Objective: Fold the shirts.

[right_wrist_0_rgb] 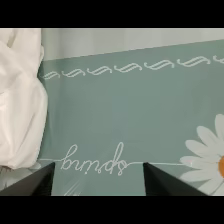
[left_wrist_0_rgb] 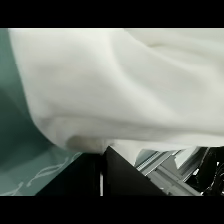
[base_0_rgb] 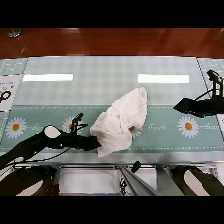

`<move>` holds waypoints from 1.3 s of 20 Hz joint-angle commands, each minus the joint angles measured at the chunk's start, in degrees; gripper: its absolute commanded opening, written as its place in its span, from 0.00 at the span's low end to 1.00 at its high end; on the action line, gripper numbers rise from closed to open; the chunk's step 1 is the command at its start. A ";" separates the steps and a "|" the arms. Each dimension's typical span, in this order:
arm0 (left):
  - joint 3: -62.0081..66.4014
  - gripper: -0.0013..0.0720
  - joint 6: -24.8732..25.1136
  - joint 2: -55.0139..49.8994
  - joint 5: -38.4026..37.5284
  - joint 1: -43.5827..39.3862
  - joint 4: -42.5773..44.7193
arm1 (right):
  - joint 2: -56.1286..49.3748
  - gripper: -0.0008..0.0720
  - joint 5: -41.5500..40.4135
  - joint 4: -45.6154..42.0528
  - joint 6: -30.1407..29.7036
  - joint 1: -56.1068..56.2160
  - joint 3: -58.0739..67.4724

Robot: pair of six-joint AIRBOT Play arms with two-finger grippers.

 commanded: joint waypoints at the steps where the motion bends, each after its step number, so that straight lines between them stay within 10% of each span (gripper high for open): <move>1: 0.20 0.05 1.51 -1.07 0.33 -1.09 -2.49 | -0.42 0.87 -4.20 -1.86 2.89 -0.33 0.02; 9: 0.28 0.05 1.60 -1.07 -7.56 -1.09 -2.47 | -19.08 0.87 -9.49 25.97 -7.87 -0.17 0.02; 21: 0.28 0.05 -0.22 -1.07 -8.13 -1.09 -2.49 | -32.61 0.84 -20.57 26.32 -13.60 18.14 0.04; 22: 0.28 0.05 -0.22 -1.07 -7.85 -1.09 -2.49 | -32.61 0.73 -21.03 26.56 -13.79 19.21 0.04; 24: 0.28 0.05 -0.20 -1.07 -6.97 -1.09 -2.49 | -32.61 0.15 -21.81 26.73 -13.79 20.81 0.04; 26: 0.76 0.05 -0.20 -0.92 -6.80 -0.63 -2.03 | -32.15 0.06 -20.06 26.27 -13.84 20.28 0.83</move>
